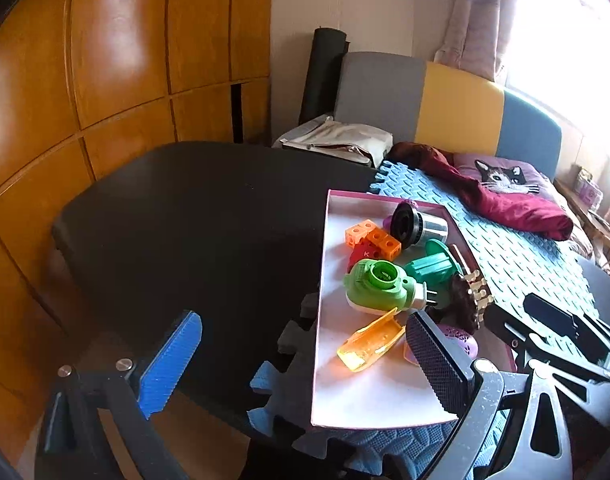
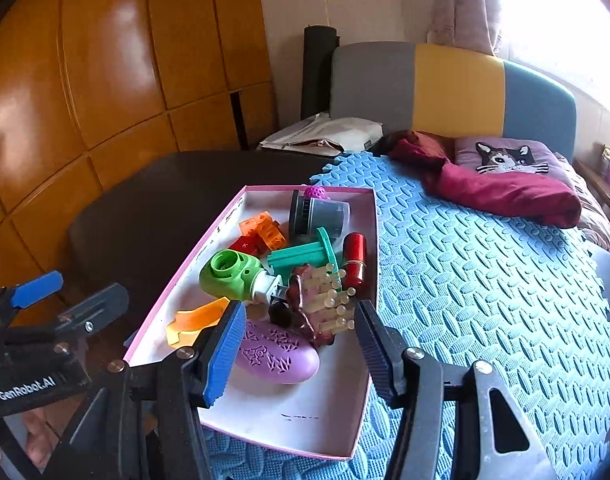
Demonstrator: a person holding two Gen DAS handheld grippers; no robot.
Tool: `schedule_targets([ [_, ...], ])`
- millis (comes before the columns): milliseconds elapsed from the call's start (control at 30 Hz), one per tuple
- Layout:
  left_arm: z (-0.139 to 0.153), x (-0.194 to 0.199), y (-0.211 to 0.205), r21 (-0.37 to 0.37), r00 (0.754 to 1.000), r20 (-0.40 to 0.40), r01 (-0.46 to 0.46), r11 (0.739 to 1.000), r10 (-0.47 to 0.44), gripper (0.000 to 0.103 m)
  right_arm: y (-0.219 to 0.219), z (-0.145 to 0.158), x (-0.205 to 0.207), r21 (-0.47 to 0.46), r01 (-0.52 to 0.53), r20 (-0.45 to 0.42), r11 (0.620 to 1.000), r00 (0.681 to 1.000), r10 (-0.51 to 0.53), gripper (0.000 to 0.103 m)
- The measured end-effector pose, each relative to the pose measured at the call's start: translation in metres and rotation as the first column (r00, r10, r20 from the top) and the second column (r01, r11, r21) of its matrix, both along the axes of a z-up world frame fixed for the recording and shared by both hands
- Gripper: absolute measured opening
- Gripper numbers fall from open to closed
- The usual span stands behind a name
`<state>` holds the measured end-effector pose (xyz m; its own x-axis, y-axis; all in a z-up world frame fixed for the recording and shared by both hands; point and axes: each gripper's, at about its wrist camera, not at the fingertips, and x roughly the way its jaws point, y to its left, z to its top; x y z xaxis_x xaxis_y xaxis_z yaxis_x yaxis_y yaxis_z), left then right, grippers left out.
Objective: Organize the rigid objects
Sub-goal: 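Open the right gripper to release the purple egg brush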
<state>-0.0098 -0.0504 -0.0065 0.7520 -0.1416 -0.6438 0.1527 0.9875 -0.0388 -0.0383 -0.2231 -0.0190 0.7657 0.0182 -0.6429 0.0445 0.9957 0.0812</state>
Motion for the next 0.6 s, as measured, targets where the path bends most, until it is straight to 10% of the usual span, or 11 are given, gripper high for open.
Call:
schedule_targets([
  [600, 0.0045, -0.0082, -0.0021, 0.051, 0.999, 0.046, -0.027, 0.998, 0.024, 0.098, 0.0061, 0.0017, -0.0037, -0.003, -0.012, 0.017, 1.000, 1.000, 0.012, 0.057],
])
